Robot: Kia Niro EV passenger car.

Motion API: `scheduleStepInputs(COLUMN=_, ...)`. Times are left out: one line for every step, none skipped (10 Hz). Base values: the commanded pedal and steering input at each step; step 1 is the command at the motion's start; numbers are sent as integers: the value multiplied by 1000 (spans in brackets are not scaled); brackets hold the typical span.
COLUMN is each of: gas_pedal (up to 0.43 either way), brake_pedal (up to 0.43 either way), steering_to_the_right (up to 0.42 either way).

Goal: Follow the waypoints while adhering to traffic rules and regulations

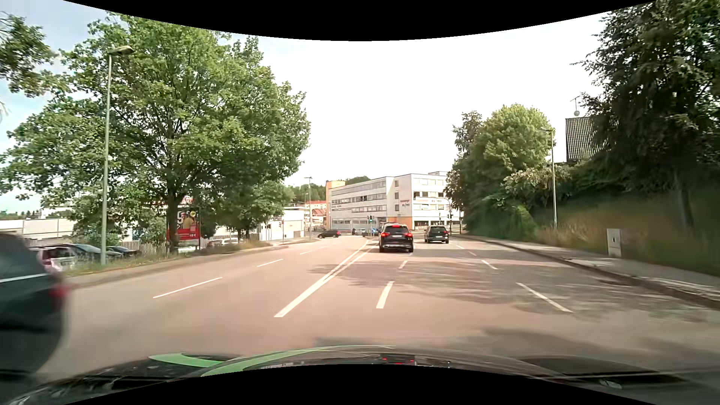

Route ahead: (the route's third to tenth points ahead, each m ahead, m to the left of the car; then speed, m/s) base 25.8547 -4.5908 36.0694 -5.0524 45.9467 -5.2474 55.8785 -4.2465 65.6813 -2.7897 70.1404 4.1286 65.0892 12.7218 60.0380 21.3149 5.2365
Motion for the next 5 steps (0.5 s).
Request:
scheduleStepInputs(gas_pedal=0, brake_pedal=152, steering_to_the_right=30)
scheduleStepInputs(gas_pedal=0, brake_pedal=152, steering_to_the_right=26)
scheduleStepInputs(gas_pedal=0, brake_pedal=159, steering_to_the_right=23)
scheduleStepInputs(gas_pedal=0, brake_pedal=159, steering_to_the_right=23)
scheduleStepInputs(gas_pedal=0, brake_pedal=159, steering_to_the_right=23)
